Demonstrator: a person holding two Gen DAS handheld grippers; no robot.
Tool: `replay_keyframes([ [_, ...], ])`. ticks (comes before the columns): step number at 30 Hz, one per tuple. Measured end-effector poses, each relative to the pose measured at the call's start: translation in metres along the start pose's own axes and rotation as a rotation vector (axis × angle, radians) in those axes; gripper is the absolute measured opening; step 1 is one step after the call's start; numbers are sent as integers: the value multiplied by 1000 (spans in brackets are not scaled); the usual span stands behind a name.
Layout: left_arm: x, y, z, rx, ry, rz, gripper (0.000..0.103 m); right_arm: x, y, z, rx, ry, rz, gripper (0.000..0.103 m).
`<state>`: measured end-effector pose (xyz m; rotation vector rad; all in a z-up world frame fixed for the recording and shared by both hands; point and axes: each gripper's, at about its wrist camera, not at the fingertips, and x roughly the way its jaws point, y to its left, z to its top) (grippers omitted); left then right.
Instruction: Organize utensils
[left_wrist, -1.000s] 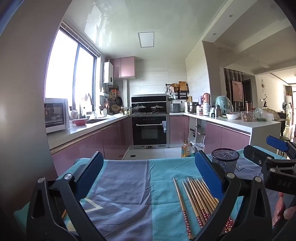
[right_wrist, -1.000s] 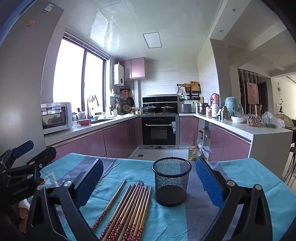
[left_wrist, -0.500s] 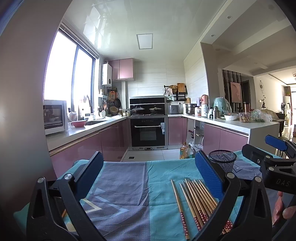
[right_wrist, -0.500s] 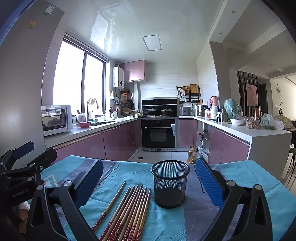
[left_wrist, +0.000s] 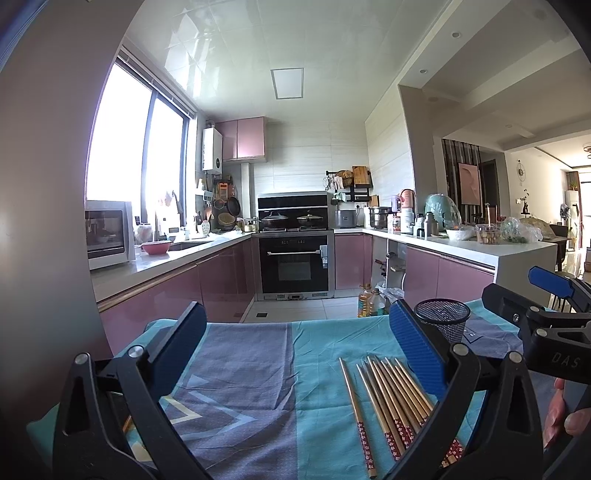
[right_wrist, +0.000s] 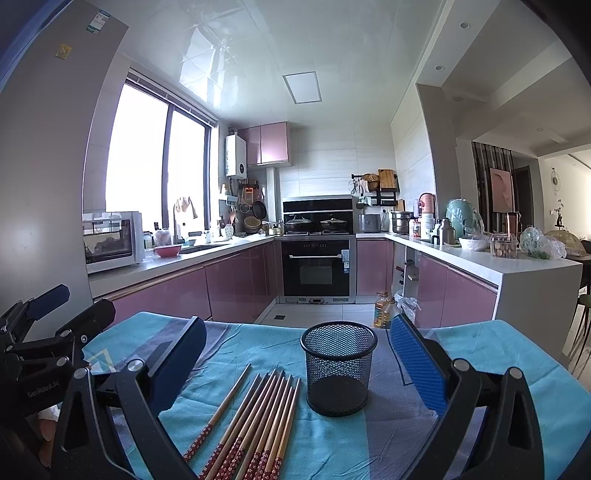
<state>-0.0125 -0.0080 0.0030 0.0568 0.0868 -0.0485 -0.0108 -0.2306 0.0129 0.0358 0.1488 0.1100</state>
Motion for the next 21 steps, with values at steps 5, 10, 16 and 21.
replay_keyframes([
  [5,0,0,0,0,0,0,98,0,-1,-2,1,0,1,97],
  [10,0,0,0,0,0,0,98,1,-2,-2,4,1,1,97],
  [16,1,0,-1,1,0,0,98,3,-4,-5,10,3,0,97],
  [21,1,0,-1,1,-2,0,98,3,-4,-5,10,3,0,97],
])
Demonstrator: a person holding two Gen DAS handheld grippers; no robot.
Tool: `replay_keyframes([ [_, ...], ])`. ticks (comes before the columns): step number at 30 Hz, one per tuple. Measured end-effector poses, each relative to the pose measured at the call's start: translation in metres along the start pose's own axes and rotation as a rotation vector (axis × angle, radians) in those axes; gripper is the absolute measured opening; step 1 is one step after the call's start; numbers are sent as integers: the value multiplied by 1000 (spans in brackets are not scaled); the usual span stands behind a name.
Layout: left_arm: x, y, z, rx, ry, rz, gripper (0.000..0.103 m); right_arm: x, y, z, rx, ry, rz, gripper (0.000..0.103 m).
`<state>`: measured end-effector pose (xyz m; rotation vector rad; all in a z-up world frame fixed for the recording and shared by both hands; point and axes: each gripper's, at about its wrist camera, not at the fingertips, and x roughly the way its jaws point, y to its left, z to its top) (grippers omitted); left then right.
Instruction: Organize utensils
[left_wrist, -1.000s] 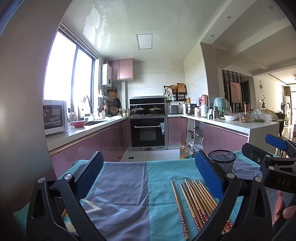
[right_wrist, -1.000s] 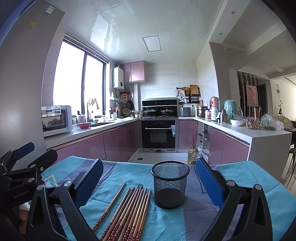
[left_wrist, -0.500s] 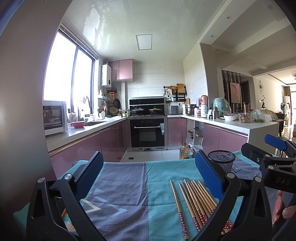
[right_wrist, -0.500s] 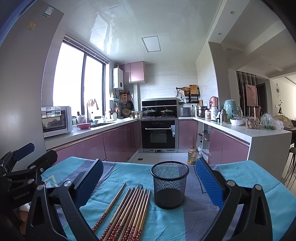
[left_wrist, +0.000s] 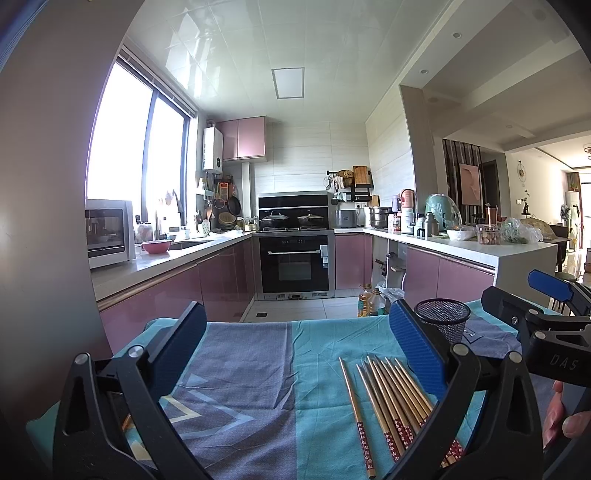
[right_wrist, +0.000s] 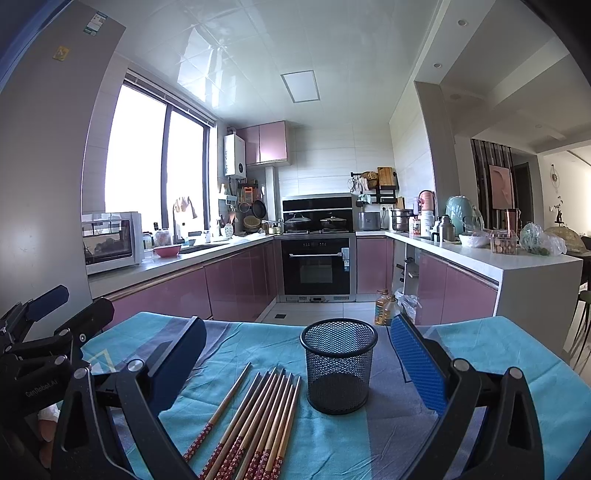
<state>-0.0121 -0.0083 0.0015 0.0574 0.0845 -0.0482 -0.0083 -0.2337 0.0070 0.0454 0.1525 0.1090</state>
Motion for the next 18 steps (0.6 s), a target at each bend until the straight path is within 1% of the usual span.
replay_keyframes([
  [18,0,0,0,0,3,0,98,2,0,-1,3,6,-2,97],
])
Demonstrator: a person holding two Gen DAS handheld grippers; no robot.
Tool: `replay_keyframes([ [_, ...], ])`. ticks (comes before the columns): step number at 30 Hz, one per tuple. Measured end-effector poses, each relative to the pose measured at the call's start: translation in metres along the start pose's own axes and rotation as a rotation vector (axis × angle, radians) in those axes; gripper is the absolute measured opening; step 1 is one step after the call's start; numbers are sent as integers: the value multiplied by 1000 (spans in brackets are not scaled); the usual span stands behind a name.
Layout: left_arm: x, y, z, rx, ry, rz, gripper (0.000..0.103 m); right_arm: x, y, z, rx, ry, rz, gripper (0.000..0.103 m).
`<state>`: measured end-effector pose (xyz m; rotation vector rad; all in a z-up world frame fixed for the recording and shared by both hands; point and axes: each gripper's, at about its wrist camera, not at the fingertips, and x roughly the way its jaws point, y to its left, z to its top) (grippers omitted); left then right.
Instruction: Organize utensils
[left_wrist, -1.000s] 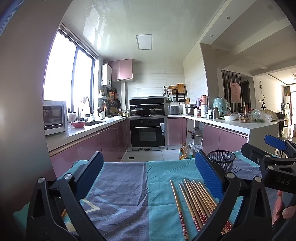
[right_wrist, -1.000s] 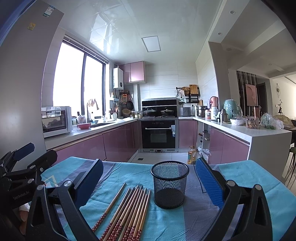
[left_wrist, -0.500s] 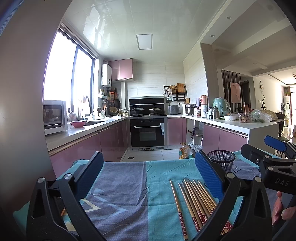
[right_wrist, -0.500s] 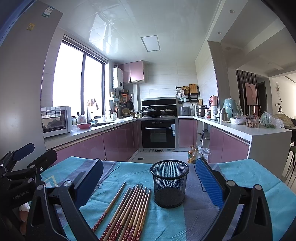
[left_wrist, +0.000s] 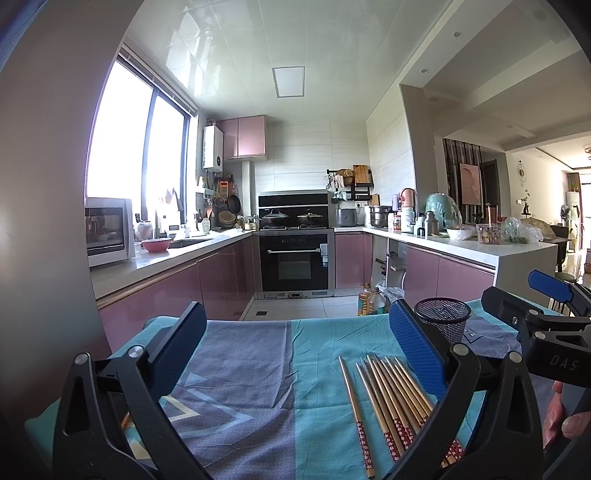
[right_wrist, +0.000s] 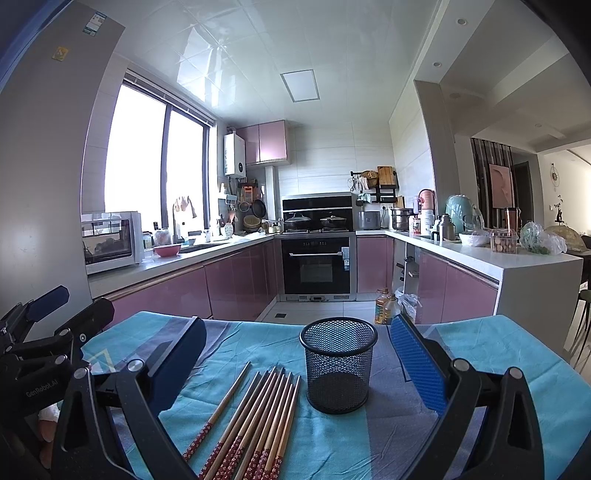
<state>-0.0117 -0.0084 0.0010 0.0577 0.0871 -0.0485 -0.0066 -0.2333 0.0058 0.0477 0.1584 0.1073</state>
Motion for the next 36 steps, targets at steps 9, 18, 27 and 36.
replay_keyframes([
  [9,0,-1,0,1,2,0,98,0,-2,-1,2,-1,1,97],
  [18,2,-5,-5,2,16,-2,97,1,-2,-1,3,4,2,97],
  [27,4,-5,-4,3,27,-1,98,3,-2,-1,4,4,4,97],
  [36,9,-5,-2,0,52,-2,98,4,-5,-1,12,11,8,97],
])
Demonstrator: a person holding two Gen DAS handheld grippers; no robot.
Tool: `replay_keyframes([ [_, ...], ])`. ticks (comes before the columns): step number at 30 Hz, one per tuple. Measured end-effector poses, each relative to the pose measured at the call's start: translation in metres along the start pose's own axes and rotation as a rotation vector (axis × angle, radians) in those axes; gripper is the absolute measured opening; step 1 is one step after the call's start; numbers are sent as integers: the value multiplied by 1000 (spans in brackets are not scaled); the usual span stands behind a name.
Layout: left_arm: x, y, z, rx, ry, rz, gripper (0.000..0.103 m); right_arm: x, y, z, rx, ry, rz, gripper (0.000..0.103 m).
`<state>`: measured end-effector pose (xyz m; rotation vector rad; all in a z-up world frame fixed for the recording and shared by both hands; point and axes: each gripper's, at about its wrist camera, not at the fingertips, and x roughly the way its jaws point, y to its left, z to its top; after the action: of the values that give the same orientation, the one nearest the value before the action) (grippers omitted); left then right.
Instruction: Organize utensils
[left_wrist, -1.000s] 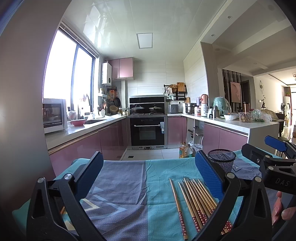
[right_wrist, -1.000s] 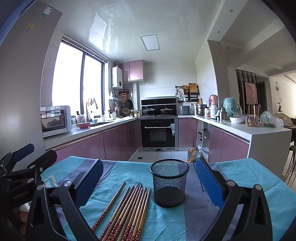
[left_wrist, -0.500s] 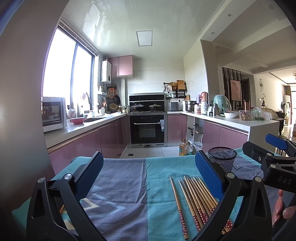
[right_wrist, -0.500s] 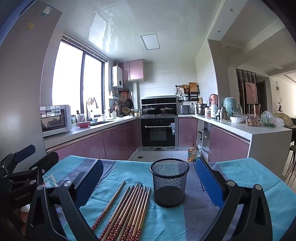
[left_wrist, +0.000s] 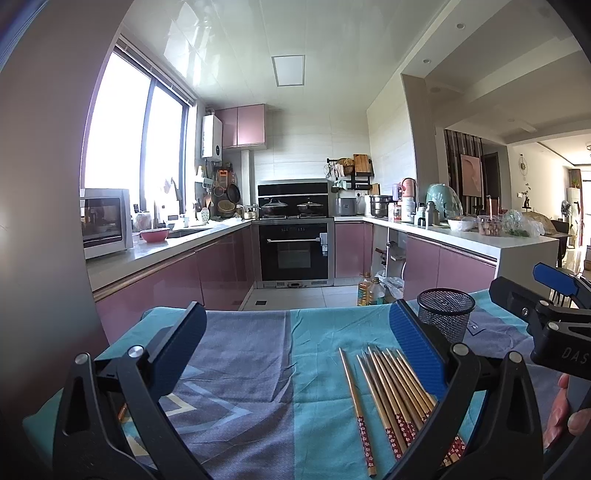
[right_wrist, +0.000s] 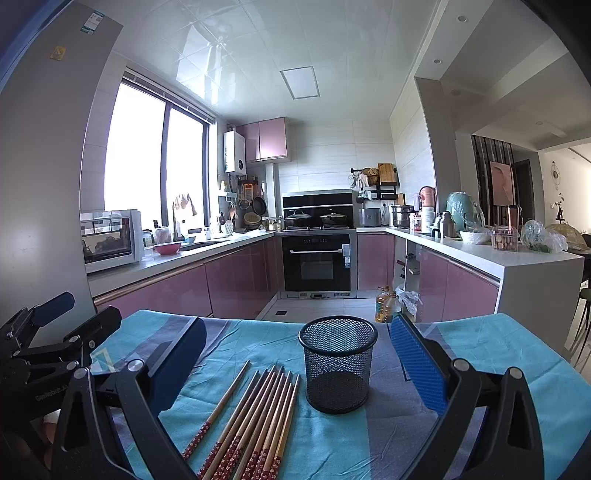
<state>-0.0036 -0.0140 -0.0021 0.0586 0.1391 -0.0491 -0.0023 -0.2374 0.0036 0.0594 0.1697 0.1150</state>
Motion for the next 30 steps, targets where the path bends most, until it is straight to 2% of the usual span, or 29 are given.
replay_keyframes([
  [12,3,-2,3,11,32,-15,98,3,-5,1,1,20,7,97],
  [18,15,-4,-1,20,102,-33,97,9,-6,-4,-6,77,31,97],
  [26,51,-5,-23,47,308,-87,97,44,-18,-27,16,323,81,97],
  [30,70,-9,-36,60,404,-143,91,61,-20,-44,14,451,88,94],
])
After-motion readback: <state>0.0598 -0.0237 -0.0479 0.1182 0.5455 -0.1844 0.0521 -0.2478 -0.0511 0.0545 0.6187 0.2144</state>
